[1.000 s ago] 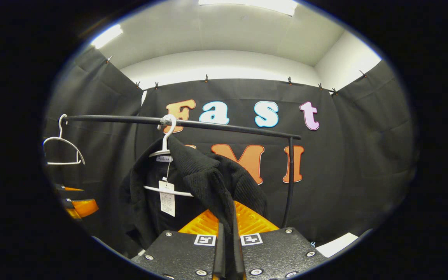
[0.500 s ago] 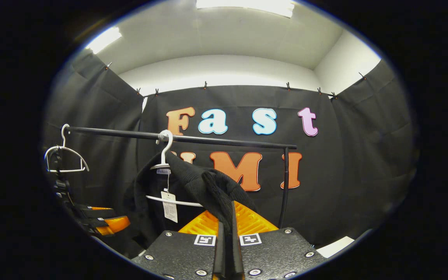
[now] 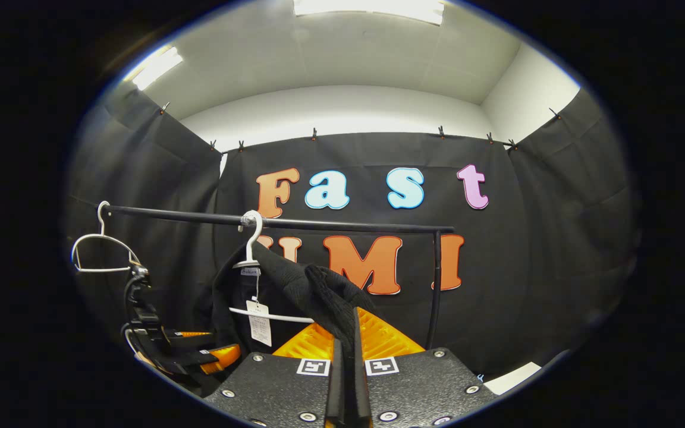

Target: Grasp the clothes on the hanger with both hands and then place them into the laundry hamper below.

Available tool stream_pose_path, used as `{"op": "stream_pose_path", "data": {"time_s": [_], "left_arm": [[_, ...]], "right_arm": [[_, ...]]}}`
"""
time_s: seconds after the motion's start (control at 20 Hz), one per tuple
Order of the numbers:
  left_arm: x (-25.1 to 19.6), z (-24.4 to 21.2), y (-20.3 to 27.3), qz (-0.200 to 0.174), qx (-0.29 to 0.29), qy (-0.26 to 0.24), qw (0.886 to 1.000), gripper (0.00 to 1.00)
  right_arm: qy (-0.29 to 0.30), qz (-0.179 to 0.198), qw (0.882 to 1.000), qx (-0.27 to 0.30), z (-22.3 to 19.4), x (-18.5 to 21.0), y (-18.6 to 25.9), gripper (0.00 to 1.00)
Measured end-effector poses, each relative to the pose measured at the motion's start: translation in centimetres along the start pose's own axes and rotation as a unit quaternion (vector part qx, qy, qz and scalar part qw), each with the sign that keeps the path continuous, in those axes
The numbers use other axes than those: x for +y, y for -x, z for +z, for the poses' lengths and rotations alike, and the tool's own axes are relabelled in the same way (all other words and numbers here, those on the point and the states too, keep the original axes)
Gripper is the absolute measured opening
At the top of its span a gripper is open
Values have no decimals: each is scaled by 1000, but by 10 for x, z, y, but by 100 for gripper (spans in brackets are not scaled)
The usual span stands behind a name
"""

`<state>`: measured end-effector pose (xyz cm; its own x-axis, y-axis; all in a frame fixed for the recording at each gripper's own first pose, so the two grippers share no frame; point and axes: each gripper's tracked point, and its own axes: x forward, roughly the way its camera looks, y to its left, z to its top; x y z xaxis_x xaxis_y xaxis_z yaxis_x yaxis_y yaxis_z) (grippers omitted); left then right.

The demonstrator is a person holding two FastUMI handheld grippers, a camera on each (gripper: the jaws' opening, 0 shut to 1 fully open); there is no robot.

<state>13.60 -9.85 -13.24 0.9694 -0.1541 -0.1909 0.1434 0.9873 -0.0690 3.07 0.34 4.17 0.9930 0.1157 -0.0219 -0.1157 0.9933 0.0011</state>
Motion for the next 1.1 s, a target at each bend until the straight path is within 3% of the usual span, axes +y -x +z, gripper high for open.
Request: {"op": "stream_pose_path", "data": {"time_s": [0.1, 0.2, 0.25, 0.45, 0.5, 0.55, 0.6, 0.65, 0.7, 0.95, 1.1], "left_arm": [[-1, -3, -6, -2, 3, -2, 1000, 97], [-1, -1, -7, -6, -3, -4, 1000, 72], [1, -1, -8, -5, -5, -5, 1000, 60], [3, 3, -4, -26, -6, -3, 1000, 11], [10, 8, -1, -19, -9, -1, 1000, 14], [20, 10, 3, -11, -12, -5, 1000, 7], [34, 19, 7, 3, -22, -8, 1000, 7], [49, 31, 11, 17, -35, -12, 999, 10], [63, 44, 17, 30, -50, -13, 998, 7], [105, 98, 18, 50, -84, 8, 995, 7], [124, 118, 25, 93, -99, -42, 990, 10]], "right_arm": [[-3, 6, 1000, -5, 9, 1, 4, 7], [-3, 4, 1000, -10, 15, -2, 5, 12], [2, -2, 1000, -13, 21, -6, 4, 6], [27, -21, 999, -15, 28, -15, 1, 4], [35, -27, 999, -14, 30, -19, 0, 4], [41, -34, 999, -14, 31, -24, -1, 4], [43, -42, 998, -13, 33, -30, -2, 3], [43, -48, 998, -14, 35, -36, -2, 8], [39, -53, 998, -15, 37, -41, -3, 1], [19, -64, 998, -11, 37, -65, -18, 1], [20, -60, 998, 2, 27, -68, -29, 1]]}}
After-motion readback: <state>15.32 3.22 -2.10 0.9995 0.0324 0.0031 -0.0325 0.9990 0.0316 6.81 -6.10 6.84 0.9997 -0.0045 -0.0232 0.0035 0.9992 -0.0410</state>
